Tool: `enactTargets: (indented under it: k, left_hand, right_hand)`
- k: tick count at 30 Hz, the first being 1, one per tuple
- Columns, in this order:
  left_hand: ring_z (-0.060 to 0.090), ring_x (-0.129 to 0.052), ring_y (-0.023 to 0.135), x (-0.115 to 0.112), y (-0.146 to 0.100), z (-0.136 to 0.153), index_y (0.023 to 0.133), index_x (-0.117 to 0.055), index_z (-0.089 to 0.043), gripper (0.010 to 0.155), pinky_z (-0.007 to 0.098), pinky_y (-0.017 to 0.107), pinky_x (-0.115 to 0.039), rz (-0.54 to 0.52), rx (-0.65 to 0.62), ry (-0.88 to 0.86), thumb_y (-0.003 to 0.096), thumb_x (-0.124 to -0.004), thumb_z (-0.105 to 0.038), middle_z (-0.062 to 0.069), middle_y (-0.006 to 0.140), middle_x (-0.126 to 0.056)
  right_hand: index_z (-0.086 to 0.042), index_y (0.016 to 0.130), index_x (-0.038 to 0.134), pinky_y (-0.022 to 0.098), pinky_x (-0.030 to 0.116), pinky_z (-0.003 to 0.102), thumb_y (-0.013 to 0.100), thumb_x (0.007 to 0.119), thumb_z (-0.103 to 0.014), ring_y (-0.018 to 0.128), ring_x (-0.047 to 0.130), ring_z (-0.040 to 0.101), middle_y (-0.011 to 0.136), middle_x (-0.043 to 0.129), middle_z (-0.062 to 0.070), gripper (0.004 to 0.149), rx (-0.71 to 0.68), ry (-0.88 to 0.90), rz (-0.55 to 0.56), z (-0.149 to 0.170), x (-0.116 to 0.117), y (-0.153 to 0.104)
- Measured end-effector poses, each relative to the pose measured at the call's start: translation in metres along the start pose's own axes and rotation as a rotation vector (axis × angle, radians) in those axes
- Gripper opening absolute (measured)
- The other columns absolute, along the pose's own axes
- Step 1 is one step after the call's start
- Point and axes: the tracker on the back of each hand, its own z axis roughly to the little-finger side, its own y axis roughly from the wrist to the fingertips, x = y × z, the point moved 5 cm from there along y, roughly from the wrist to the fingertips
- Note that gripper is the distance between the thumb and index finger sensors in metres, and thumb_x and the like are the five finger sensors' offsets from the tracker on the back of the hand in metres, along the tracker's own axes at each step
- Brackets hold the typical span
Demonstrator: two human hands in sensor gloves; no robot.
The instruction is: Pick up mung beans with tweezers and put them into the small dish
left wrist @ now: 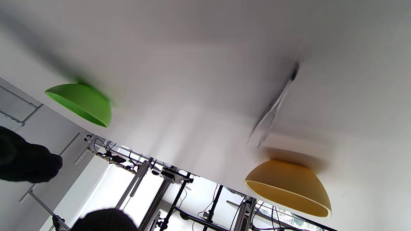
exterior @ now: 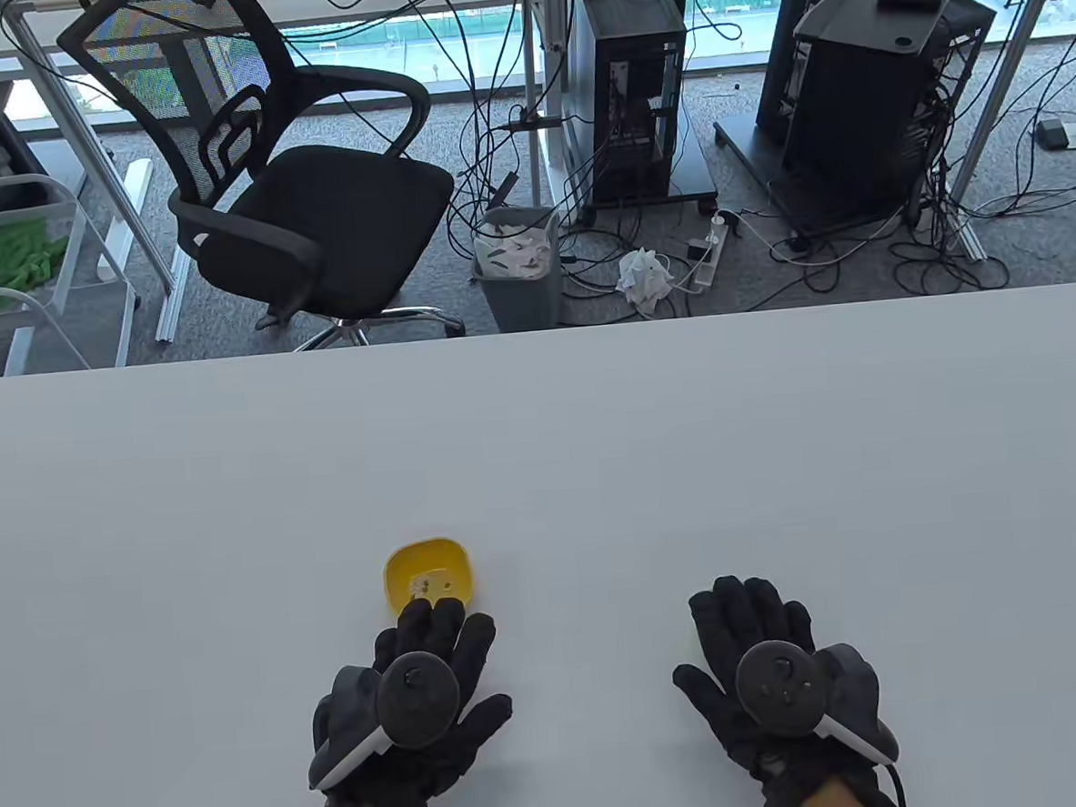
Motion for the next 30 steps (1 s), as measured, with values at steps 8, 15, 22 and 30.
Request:
enactTargets:
  k: [8,15,22,30]
  left_hand:
    - [0.035,-0.006,0.114,0.0,0.0,0.0,0.115,-0.03,-0.03,0.08,0.054,0.081,-0.011,0.009,-0.001,-0.003,0.0495,-0.064,-0.061,0.0,0.123,-0.014]
    - [0.036,-0.011,0.115,-0.002,0.001,0.001,0.115,-0.031,-0.028,0.081,0.055,0.081,-0.014,0.024,0.019,0.019,0.0495,-0.064,-0.062,0.001,0.124,-0.02]
    - [0.037,-0.024,0.117,-0.005,0.002,0.009,0.115,-0.035,-0.025,0.08,0.057,0.082,-0.019,0.024,0.099,0.049,0.0501,-0.065,-0.061,0.003,0.124,-0.031]
    - [0.038,-0.068,0.102,-0.018,0.016,0.021,0.112,-0.051,-0.018,0.075,0.06,0.08,-0.041,0.062,0.307,0.211,0.0512,-0.071,-0.056,0.008,0.111,-0.066]
  right_hand:
    - [-0.015,0.113,0.034,0.071,0.019,0.065,0.056,0.058,-0.053,0.102,0.013,0.047,0.117,0.019,0.017,0.073,0.006,0.028,-0.01,0.002,0.001,0.001]
    - [-0.015,0.113,0.034,0.071,0.02,0.065,0.056,0.058,-0.053,0.102,0.014,0.047,0.117,0.02,0.018,0.073,0.007,0.053,-0.022,0.002,0.002,0.002]
    - [-0.014,0.113,0.035,0.071,0.022,0.064,0.056,0.058,-0.053,0.102,0.016,0.047,0.116,0.022,0.019,0.073,0.021,0.072,-0.026,0.004,0.002,0.001]
    - [-0.013,0.113,0.036,0.072,0.023,0.064,0.056,0.058,-0.053,0.102,0.018,0.048,0.116,0.024,0.021,0.073,0.029,0.109,-0.031,0.006,0.003,0.002]
